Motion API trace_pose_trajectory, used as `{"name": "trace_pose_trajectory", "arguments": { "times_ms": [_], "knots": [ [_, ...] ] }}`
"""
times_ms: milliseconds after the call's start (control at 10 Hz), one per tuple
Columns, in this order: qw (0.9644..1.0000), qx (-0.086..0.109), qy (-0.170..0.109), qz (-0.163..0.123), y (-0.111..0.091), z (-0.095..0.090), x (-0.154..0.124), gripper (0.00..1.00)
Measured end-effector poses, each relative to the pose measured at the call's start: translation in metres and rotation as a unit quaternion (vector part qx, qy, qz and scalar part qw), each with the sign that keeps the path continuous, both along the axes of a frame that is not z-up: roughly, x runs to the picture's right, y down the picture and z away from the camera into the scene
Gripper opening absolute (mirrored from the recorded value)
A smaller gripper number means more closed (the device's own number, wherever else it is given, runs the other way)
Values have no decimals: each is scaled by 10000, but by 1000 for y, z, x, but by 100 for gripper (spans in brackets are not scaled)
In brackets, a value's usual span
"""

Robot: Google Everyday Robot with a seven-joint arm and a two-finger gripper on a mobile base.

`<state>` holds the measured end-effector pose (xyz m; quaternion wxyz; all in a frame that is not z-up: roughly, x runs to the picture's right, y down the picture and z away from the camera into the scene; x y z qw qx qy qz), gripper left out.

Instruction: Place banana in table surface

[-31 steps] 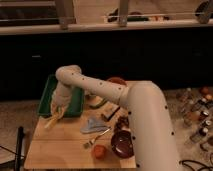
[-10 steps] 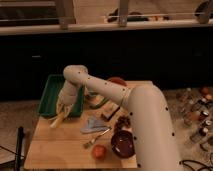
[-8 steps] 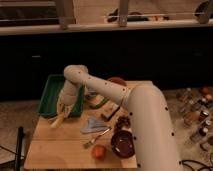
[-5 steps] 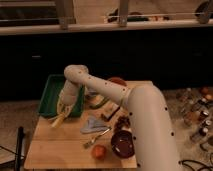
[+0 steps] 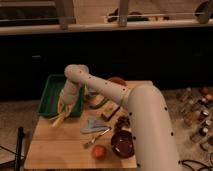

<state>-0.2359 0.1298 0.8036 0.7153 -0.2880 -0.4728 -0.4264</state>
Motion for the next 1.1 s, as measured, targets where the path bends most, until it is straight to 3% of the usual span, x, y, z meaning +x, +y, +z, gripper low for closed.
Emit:
{"name": "trace_pose_trajectory", "arguments": {
  "times_ms": [100,600,1100],
  "knots": [
    [10000,-7,4,-42,1,0,1,0],
    [9988,-198,-56,-435,41,-14,-6,0],
    [9978,-342,-77,-560,63,-15,-7,0]
  ]
}}
